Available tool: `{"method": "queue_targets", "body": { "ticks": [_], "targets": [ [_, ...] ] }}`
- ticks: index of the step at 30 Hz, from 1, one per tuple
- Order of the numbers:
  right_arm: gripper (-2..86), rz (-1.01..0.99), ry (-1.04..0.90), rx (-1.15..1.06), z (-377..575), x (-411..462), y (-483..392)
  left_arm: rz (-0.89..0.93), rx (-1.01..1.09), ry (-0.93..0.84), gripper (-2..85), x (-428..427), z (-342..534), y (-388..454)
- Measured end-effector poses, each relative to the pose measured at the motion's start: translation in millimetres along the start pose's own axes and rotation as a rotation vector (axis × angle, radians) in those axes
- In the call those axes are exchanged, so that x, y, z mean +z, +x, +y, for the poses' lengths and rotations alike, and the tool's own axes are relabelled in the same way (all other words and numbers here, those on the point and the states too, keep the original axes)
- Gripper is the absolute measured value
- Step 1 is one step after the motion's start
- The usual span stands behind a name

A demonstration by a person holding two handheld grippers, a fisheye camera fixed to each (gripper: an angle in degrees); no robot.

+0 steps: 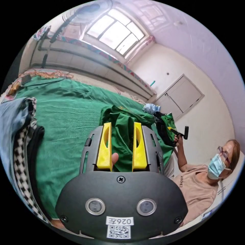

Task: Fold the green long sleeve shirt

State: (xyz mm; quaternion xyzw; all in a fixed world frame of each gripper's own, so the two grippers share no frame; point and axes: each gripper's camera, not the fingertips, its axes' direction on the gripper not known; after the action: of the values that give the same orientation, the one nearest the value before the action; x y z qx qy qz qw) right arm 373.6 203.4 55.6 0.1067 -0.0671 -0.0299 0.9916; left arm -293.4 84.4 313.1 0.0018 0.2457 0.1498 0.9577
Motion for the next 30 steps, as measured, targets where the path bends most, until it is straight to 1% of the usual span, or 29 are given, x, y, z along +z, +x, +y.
{"method": "queue_targets", "body": {
  "ticks": [1,3,4,6,8,9,10,11,13,15,17,18,19,22,25,30],
  "targets": [
    [9.7,-0.028,-0.039,0.008,-23,23,6,0.013,-0.001,-0.069,14.6,34,-34,-8],
    [13.8,-0.087,-0.09,0.027,-52,54,18,0.023,-0.015,-0.136,16.6,79,-78,-19],
    [17.2,-0.103,-0.131,0.048,-67,75,26,0.026,-0.018,-0.146,18.0,104,-103,-25],
    [19.6,-0.071,-0.199,0.06,-84,108,37,0.049,-0.044,-0.168,19.1,140,-133,-33],
    [14.3,-0.05,-0.32,0.051,-95,147,45,0.09,-0.076,-0.286,17.4,185,-153,-39],
    [8.3,-0.087,-0.42,0.03,-101,169,48,0.078,-0.074,-0.432,6.6,217,-159,-35],
    [4.7,-0.119,-0.461,0.041,-106,178,49,0.013,-0.024,-0.501,0.9,234,-162,-22],
    [4.0,-0.117,-0.45,0.044,-108,175,48,-0.012,0.022,-0.493,0.7,233,-164,-13],
    [1.4,-0.059,-0.292,0.001,-113,133,34,-0.132,0.156,-0.396,0.0,202,-165,23],
    [0.5,-0.009,-0.188,-0.03,-115,94,22,-0.154,0.205,-0.299,-0.2,161,-161,43],
    [0.2,0.015,-0.109,-0.057,-119,58,13,-0.094,0.233,-0.202,-0.4,119,-156,58],
    [0.1,0.01,-0.061,-0.058,-123,37,8,-0.03,0.245,-0.135,-0.4,92,-154,67],
    [0.1,-0.008,-0.012,-0.051,-127,18,5,0.029,0.249,-0.077,-0.5,69,-151,74],
    [0.0,-0.078,0.103,-0.025,-131,-20,0,0.129,0.278,0.055,-0.5,21,-141,89],
    [0.0,-0.128,0.177,0.011,-125,-39,1,0.218,0.327,0.124,-0.5,-7,-127,101],
    [0.0,-0.175,0.153,0.054,-113,-42,8,0.321,0.409,0.101,-0.5,-24,-103,115]
  ]
}}
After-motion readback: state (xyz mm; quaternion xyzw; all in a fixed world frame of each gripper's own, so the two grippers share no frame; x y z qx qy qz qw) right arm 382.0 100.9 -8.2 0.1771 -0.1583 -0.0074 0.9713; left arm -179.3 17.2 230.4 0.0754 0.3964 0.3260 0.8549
